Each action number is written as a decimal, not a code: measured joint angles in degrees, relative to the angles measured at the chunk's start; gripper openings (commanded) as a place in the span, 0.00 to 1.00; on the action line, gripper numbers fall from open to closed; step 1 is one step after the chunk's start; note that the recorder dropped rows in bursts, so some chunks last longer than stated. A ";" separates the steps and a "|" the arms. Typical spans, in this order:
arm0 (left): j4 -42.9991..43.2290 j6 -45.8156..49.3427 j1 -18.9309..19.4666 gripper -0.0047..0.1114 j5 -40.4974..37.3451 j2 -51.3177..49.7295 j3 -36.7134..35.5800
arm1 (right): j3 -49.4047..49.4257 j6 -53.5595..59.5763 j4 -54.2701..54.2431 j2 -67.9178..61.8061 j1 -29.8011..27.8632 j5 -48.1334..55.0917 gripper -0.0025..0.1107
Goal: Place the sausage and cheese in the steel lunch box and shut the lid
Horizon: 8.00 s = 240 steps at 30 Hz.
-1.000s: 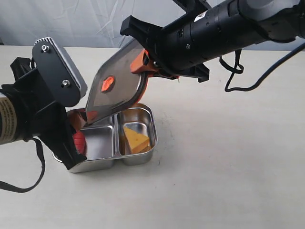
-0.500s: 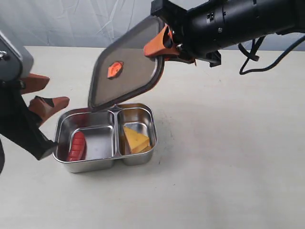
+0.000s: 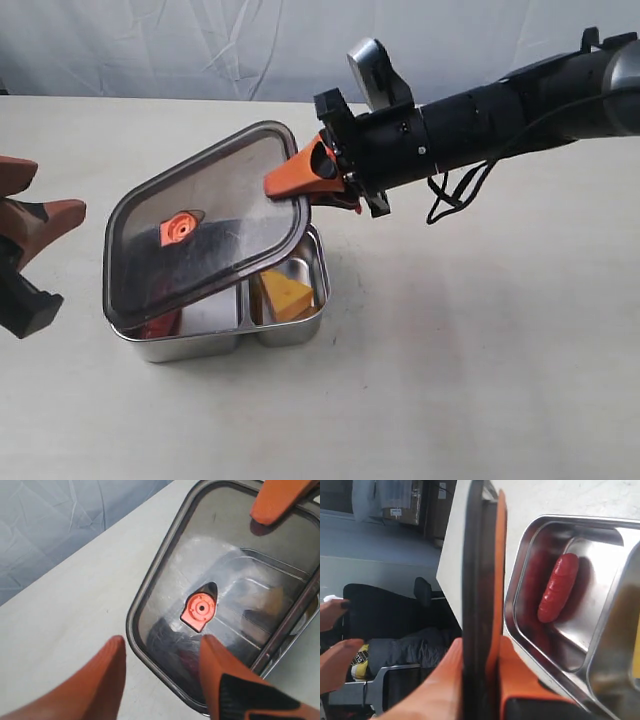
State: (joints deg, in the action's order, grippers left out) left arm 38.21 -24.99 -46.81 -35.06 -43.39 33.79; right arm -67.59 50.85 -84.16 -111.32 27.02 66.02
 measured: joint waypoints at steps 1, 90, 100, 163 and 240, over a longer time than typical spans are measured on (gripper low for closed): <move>0.44 0.00 0.00 0.42 0.14 0.00 0.00 | 0.00 0.45 -0.11 -0.41 0.00 0.00 0.01; 11.39 -4.55 0.00 0.29 14.43 -26.42 -3.49 | -7.82 -13.79 6.39 -5.00 -1.89 1.01 0.01; 12.25 -4.55 0.00 0.29 13.68 -26.42 -3.49 | -7.82 -7.82 -0.04 -5.24 -2.04 2.95 0.01; 32.07 -26.30 0.00 0.29 9.71 -26.42 -3.49 | -4.88 -7.44 8.31 -5.48 1.76 -0.89 0.01; 32.11 -26.32 0.00 0.29 13.15 -26.42 -3.49 | -4.88 -18.97 29.13 -5.20 5.13 -21.64 0.52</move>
State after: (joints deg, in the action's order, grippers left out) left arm 70.32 -51.31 -46.81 -21.91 -69.81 30.29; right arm -72.46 31.88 -55.03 -116.52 32.15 44.38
